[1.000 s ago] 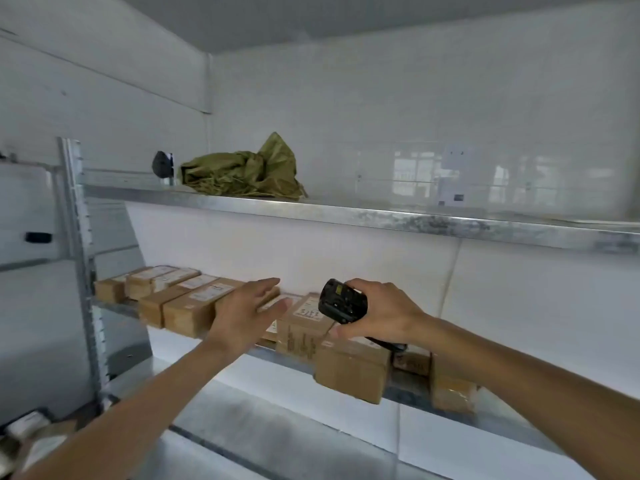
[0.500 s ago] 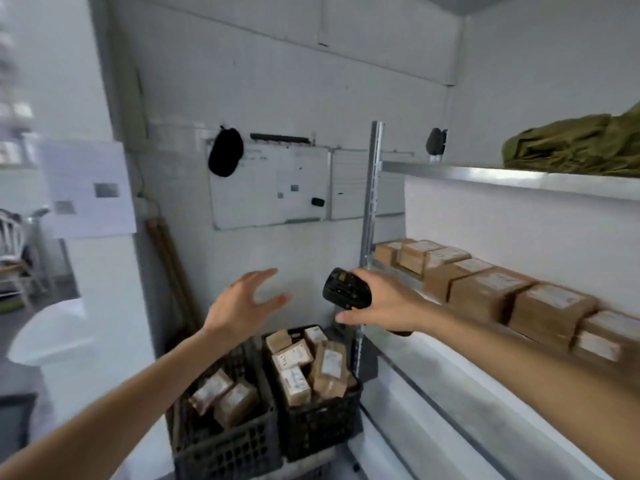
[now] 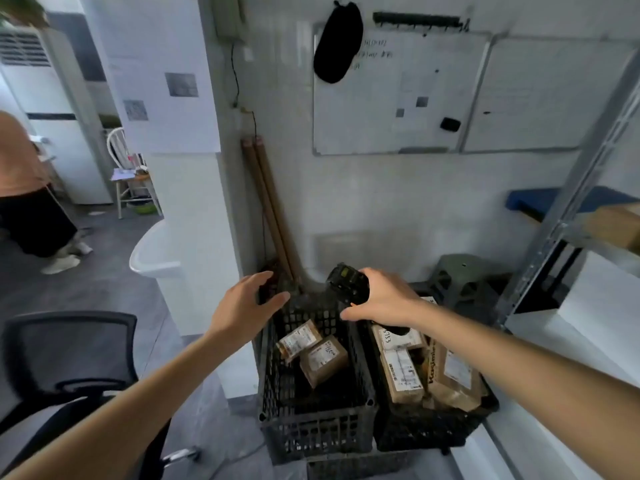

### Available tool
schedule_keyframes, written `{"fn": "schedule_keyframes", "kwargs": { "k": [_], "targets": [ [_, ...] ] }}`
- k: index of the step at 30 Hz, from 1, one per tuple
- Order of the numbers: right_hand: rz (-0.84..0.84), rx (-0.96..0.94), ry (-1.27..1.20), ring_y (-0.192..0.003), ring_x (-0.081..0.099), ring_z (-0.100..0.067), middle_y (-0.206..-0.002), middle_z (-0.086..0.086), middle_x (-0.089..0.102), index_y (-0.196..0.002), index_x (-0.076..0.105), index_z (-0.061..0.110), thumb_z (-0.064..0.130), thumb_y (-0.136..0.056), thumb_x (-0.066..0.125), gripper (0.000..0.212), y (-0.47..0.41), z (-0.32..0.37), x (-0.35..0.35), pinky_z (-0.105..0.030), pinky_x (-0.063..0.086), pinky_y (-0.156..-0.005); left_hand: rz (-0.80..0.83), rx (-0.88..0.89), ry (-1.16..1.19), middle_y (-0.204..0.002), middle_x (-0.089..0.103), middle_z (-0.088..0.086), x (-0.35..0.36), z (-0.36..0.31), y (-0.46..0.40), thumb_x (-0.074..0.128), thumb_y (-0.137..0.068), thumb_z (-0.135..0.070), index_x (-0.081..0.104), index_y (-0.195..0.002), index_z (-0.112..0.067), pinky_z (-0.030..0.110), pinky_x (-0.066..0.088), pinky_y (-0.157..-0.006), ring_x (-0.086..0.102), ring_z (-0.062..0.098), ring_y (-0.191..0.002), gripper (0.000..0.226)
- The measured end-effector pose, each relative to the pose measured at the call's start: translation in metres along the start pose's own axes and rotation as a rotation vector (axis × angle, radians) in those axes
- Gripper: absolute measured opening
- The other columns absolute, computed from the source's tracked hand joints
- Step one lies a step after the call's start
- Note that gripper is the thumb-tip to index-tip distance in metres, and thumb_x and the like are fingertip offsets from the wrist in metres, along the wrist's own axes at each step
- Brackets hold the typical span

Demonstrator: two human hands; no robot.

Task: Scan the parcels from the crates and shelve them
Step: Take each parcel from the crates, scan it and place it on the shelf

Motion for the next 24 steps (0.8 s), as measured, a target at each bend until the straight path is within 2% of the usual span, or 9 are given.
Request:
{"fn": "schedule_keyframes", "kwargs": {
  "k": [2, 4, 5, 8, 12, 14, 18, 24],
  "targets": [
    [0.021, 0.045, -0.007, -0.11, 0.062, -0.021, -0.126, 0.003, 0.064, -0.13, 0.054, 0.026, 0.063, -0.065, 0.085, 0.081, -0.043, -0.02, 0.029, -0.042, 0.055, -0.093, 0.002, -0.049, 0.022, -0.141, 0.059, -0.001, 0.03, 0.03, -0.027, 0.067, -0.09, -0.051, 0.055, -0.143, -0.02, 0.04, 0.049, -0.103, 0.056, 0.02, -0.126, 0.063],
    [0.046, 0.082, 0.009, -0.124, 0.058, -0.023, -0.14, 0.002, 0.057, -0.144, 0.048, 0.023, 0.064, -0.069, 0.083, 0.092, -0.09, -0.039, 0.066, -0.042, 0.053, -0.098, 0.023, -0.1, 0.036, -0.141, 0.059, -0.003, 0.069, 0.069, -0.057, 0.067, -0.09, -0.052, 0.056, -0.141, -0.02, 0.04, 0.05, -0.102, 0.057, 0.018, -0.125, 0.061],
    [0.059, 0.1, 0.027, -0.129, 0.055, -0.023, -0.144, 0.002, 0.053, -0.148, 0.044, 0.023, 0.065, -0.071, 0.082, 0.096, -0.111, -0.048, 0.084, -0.041, 0.052, -0.099, 0.031, -0.119, 0.042, -0.141, 0.059, -0.005, 0.087, 0.087, -0.07, 0.067, -0.09, -0.052, 0.059, -0.137, -0.02, 0.038, 0.05, -0.102, 0.057, 0.017, -0.125, 0.058],
    [0.086, 0.136, 0.037, -0.128, 0.056, -0.023, -0.144, 0.003, 0.054, -0.146, 0.046, 0.026, 0.067, -0.07, 0.081, 0.093, -0.165, -0.072, 0.136, -0.041, 0.052, -0.097, 0.073, -0.173, 0.034, -0.141, 0.058, -0.01, 0.141, 0.139, -0.102, 0.064, -0.091, -0.054, 0.067, -0.122, -0.015, 0.028, 0.046, -0.095, 0.057, 0.012, -0.122, 0.049],
    [0.115, 0.195, 0.052, -0.135, 0.053, -0.022, -0.15, 0.005, 0.05, -0.152, 0.039, 0.025, 0.065, -0.075, 0.08, 0.096, -0.229, -0.102, 0.204, -0.041, 0.051, -0.1, 0.107, -0.216, 0.024, -0.136, 0.061, -0.004, 0.207, 0.202, -0.146, 0.062, -0.093, -0.054, 0.057, -0.141, -0.023, 0.028, 0.046, -0.09, 0.059, 0.014, -0.112, 0.057],
    [0.118, 0.232, 0.046, -0.13, 0.057, -0.022, -0.145, 0.005, 0.054, -0.148, 0.041, 0.027, 0.066, -0.074, 0.08, 0.092, -0.257, -0.117, 0.236, -0.039, 0.054, -0.096, 0.134, -0.242, 0.034, -0.135, 0.061, 0.0, 0.239, 0.232, -0.163, 0.062, -0.094, -0.051, 0.051, -0.146, -0.023, 0.029, 0.047, -0.089, 0.059, 0.014, -0.109, 0.06],
    [0.123, 0.298, 0.005, -0.117, 0.063, -0.024, -0.128, 0.005, 0.062, -0.132, 0.051, 0.029, 0.064, -0.071, 0.081, 0.076, -0.307, -0.144, 0.3, -0.039, 0.055, -0.088, 0.183, -0.33, 0.072, -0.139, 0.06, 0.003, 0.302, 0.286, -0.183, 0.064, -0.094, -0.048, 0.049, -0.148, -0.019, 0.037, 0.049, -0.1, 0.059, 0.022, -0.123, 0.063],
    [0.161, 0.365, -0.015, -0.109, 0.065, -0.025, -0.119, 0.003, 0.062, -0.125, 0.054, 0.025, 0.059, -0.07, 0.083, 0.071, -0.357, -0.19, 0.371, -0.038, 0.055, -0.083, 0.286, -0.456, 0.062, -0.134, 0.063, 0.006, 0.393, 0.349, -0.193, 0.062, -0.093, -0.052, 0.05, -0.146, -0.021, 0.039, 0.051, -0.092, 0.059, 0.026, -0.12, 0.063]
  ]
}}
Point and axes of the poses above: each hand's wrist, its own y-axis away from the middle knuckle, its own x-axis out of the palm, z = x × y, the point moved 9 cm from there along -y, towards the middle knuckle
